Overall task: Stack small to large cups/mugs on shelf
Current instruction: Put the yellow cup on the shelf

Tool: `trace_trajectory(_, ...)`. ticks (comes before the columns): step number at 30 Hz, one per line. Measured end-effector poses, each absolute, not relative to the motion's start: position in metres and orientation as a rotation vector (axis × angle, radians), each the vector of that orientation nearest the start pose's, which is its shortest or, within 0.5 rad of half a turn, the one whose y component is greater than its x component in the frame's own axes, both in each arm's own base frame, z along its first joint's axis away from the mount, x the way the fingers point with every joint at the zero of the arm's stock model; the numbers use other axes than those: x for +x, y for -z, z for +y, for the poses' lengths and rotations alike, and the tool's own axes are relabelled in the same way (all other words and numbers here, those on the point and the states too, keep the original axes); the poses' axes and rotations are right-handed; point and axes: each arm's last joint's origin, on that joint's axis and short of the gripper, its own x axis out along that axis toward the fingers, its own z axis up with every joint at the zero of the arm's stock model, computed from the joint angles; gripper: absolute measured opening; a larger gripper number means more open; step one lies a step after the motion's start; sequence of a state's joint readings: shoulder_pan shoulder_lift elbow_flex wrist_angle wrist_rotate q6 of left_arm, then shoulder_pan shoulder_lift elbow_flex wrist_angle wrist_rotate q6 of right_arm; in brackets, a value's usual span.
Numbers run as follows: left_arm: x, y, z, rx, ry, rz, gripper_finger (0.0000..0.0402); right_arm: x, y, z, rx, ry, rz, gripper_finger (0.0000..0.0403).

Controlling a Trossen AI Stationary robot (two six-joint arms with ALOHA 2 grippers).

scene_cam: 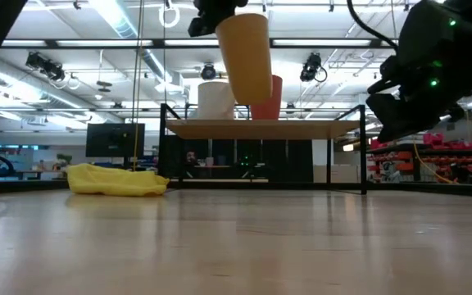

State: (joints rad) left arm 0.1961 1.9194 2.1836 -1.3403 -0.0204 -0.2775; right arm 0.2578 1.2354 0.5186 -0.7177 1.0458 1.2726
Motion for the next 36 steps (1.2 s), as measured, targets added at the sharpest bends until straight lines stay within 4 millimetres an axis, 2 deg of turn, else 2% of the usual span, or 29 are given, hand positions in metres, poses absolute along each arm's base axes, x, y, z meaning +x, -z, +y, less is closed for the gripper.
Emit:
trace_trajectory(7,0.373,-0.39,0.082,-0.345,-0.353,0.994,0.001,0.172,-0.156,0.004,0.175,1.227,0.56,0.0003)
trace_trajectory(21,0.37,-0.388,0.084,-0.345,-0.358,1.027,0.0011,0.195,-0.162,-0.013,0.18,1.161,0.537,0.0001)
trace_trajectory(36,0.369,-0.388,0.084,-0.346,-0.36,1.04,0.001,0.205,-0.166,-0.017,0.17,1.09,0.533,0.0)
